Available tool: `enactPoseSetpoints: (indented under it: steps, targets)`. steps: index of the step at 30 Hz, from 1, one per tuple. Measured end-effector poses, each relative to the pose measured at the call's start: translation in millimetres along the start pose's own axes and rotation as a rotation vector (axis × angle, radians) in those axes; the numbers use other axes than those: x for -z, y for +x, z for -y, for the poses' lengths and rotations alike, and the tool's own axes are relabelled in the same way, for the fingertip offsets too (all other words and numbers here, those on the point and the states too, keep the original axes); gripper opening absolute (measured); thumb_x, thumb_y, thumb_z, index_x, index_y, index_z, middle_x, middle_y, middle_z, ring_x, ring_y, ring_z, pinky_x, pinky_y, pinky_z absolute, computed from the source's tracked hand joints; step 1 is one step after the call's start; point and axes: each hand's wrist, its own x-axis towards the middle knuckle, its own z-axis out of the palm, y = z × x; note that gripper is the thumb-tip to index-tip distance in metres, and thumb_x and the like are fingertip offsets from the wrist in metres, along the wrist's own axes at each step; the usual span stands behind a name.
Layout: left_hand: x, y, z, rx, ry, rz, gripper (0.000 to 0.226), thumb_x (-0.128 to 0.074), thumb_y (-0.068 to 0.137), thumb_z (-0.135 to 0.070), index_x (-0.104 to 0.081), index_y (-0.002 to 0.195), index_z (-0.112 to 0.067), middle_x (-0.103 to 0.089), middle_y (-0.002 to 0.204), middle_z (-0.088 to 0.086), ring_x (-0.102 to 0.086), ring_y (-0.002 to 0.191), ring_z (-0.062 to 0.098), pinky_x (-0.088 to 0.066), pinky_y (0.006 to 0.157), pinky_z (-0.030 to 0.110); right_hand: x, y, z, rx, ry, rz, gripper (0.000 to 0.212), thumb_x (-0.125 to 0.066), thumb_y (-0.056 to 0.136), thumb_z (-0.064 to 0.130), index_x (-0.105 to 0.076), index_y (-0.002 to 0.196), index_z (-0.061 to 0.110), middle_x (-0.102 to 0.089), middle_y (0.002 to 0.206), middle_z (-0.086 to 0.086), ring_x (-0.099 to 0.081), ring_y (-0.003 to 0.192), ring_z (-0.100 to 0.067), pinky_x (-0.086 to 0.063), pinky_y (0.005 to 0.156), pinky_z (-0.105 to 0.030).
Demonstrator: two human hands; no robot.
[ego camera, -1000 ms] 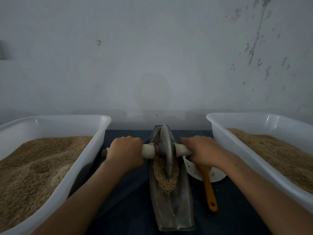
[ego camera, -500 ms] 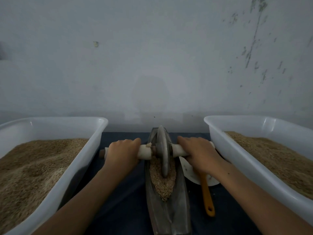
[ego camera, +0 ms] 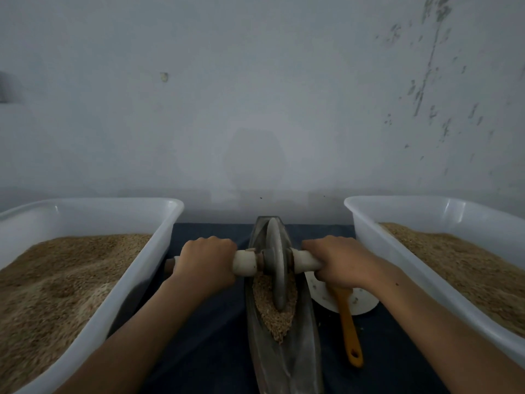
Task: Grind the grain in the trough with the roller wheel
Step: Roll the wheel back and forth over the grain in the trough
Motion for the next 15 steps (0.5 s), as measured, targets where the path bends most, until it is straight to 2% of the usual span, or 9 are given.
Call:
enactPoseSetpoints:
  steps: [5, 7, 12, 15]
  targets:
    - [-12.0, 1.3, -2.8, 0.016, 0.009, -0.202, 0.023, -0.055, 0.088, -0.042, -0.046, 0.101, -0.025, -0.062, 0.1, -0.007, -0.06, 0.092, 0.012, -0.033, 0.068, 0.023, -14.4, 3.3, 1.6, -0.009, -0.023, -0.227, 0.018, -0.055, 0.089, 0.017, -0.044, 0.103, 0.022, -0.059, 0.104, 0.002, -0.057, 0.095, -0.019, -0.03, 0.068, -0.03]
    - [-13.2, 0.0, -2.7, 0.011, 0.014, -0.224, 0.022, -0.055, 0.088, -0.042, -0.045, 0.098, -0.026, -0.062, 0.099, -0.008, -0.06, 0.091, 0.01, -0.032, 0.067, 0.021, -16.4, 4.4, 0.7, -0.016, -0.038, -0.256, 0.02, -0.055, 0.089, 0.017, -0.046, 0.106, 0.021, -0.059, 0.105, 0.003, -0.057, 0.095, -0.019, -0.031, 0.068, -0.03]
    - [-4.4, -1.2, -6.6, 0.043, 0.037, -0.106, 0.022, -0.056, 0.087, -0.037, -0.053, 0.103, -0.024, -0.062, 0.098, -0.004, -0.06, 0.088, 0.015, -0.036, 0.067, 0.026, -9.7, 3.1, -3.0, -0.016, -0.016, -0.111, 0.018, -0.054, 0.087, 0.018, -0.039, 0.094, 0.026, -0.056, 0.092, 0.003, -0.055, 0.085, -0.018, -0.035, 0.063, -0.031]
    - [0.5, -1.8, -8.4, 0.048, 0.06, 0.01, 0.024, -0.058, 0.087, -0.033, -0.057, 0.107, -0.021, -0.062, 0.099, -0.002, -0.06, 0.088, 0.014, -0.039, 0.069, 0.025, -1.9, 3.2, -1.5, -0.015, -0.002, 0.017, 0.019, -0.057, 0.085, 0.018, -0.045, 0.095, 0.027, -0.052, 0.088, 0.006, -0.054, 0.083, -0.016, -0.038, 0.064, -0.03]
